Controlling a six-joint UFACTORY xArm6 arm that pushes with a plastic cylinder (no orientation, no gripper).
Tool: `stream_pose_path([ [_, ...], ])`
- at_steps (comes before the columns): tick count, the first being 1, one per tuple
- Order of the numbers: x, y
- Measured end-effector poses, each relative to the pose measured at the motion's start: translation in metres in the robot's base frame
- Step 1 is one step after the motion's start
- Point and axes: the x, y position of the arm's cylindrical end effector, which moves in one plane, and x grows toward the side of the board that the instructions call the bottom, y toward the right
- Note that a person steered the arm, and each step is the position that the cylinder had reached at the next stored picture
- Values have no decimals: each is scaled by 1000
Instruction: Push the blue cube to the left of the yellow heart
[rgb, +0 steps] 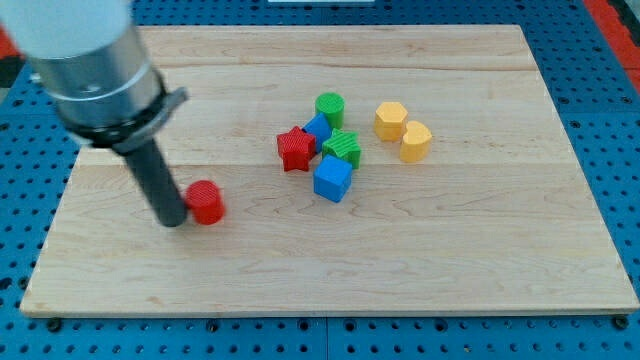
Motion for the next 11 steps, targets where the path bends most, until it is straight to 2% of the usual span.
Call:
stream_pose_path([
  [2,-32,100],
  [4,-20,105],
  [7,-33,197],
  [8,-35,242],
  [9,-58,320],
  [10,-96,293],
  [11,-91,269],
])
